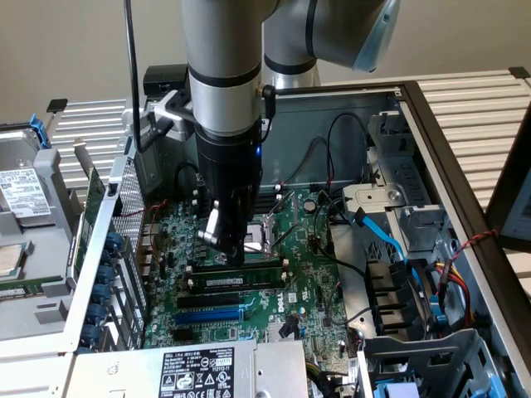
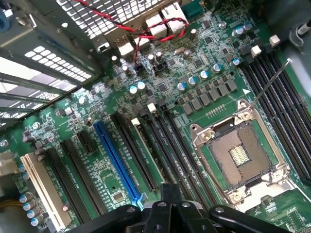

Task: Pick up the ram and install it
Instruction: 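Press down the ram until it locks into place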

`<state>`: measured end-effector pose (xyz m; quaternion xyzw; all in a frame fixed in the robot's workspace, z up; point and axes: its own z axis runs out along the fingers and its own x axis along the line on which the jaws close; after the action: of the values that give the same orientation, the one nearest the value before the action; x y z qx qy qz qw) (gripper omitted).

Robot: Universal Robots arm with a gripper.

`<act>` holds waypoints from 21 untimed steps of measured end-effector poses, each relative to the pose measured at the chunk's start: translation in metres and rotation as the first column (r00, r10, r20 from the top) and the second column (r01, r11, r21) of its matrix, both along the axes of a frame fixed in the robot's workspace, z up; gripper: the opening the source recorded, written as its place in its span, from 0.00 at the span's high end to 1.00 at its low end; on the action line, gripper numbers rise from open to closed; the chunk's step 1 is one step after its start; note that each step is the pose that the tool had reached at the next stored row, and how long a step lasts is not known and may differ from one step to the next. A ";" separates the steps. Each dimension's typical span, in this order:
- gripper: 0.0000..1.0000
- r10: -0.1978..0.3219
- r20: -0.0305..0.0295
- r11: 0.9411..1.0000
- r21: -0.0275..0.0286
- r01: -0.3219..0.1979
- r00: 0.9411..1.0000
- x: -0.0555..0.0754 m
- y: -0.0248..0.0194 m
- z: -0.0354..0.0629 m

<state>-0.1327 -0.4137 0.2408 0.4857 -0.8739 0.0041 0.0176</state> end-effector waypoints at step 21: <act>0.89 -0.227 0.038 0.973 -0.024 0.228 0.973 0.000 0.0003 0.0037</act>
<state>-0.1327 -0.4134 0.2444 0.3821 -0.9238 0.0229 0.0093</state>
